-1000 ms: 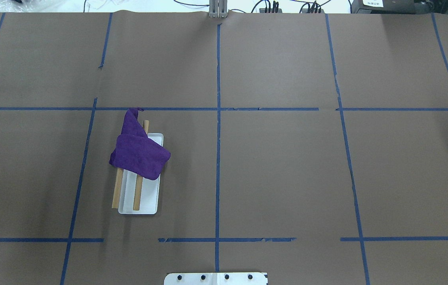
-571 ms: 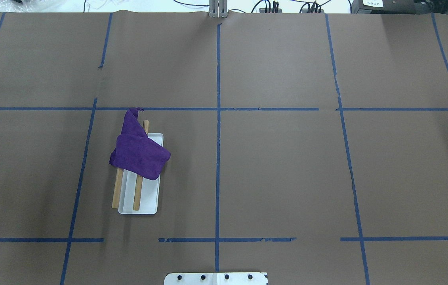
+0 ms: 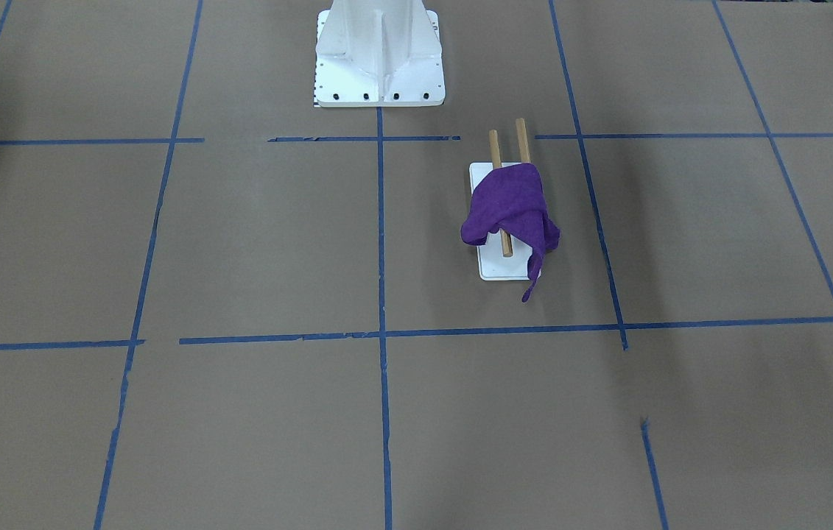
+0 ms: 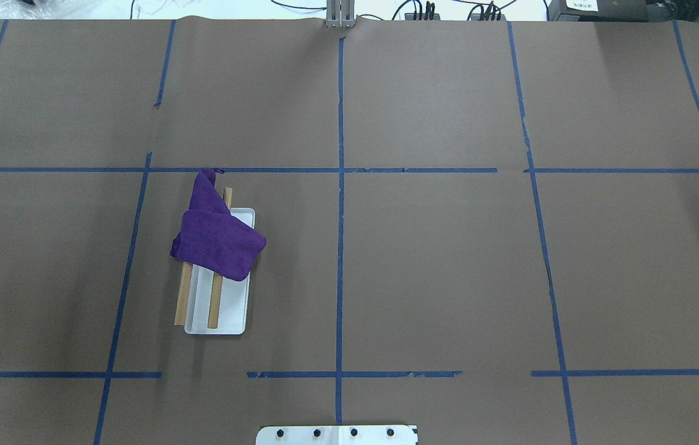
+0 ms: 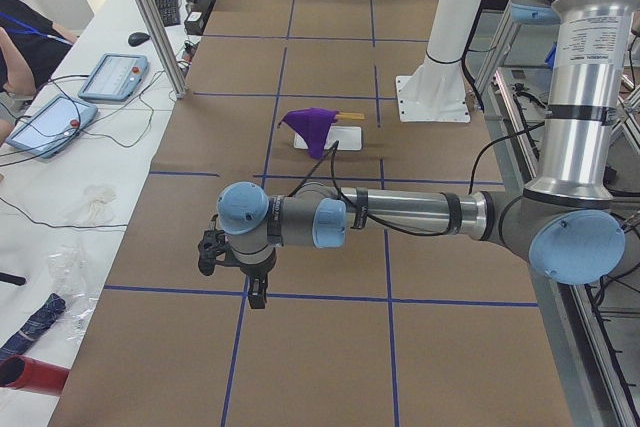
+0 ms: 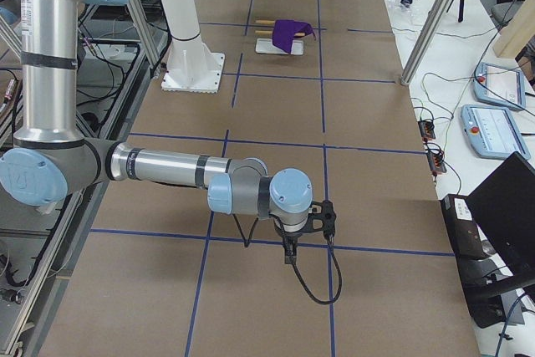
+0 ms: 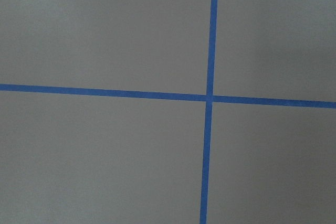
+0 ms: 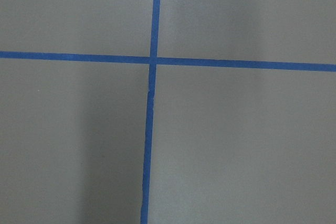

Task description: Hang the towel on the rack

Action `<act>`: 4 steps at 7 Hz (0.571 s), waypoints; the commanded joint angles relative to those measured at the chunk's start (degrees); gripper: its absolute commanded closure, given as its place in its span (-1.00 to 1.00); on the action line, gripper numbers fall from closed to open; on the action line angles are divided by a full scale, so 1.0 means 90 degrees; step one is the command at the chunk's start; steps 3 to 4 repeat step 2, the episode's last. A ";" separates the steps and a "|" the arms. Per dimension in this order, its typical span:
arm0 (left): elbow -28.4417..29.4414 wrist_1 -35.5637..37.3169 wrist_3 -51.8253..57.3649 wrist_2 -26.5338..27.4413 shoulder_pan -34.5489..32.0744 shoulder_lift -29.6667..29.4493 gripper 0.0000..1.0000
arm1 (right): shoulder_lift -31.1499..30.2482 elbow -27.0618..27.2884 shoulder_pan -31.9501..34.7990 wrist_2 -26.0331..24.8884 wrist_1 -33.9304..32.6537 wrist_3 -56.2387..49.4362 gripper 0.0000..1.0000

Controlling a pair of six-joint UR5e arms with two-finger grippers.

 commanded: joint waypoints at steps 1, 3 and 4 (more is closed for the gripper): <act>0.0000 0.0000 0.0000 0.0000 0.0000 0.0000 -1.00 | 0.0004 0.0005 0.0009 0.0000 0.0010 0.0000 -1.00; 0.0000 0.0000 0.0000 0.0000 0.0000 0.0000 -1.00 | 0.0004 0.0005 0.0000 0.0000 0.0010 0.0000 -1.00; 0.0000 0.0000 0.0000 0.0000 0.0000 0.0000 -1.00 | 0.0004 0.0005 0.0000 0.0000 0.0010 0.0000 -1.00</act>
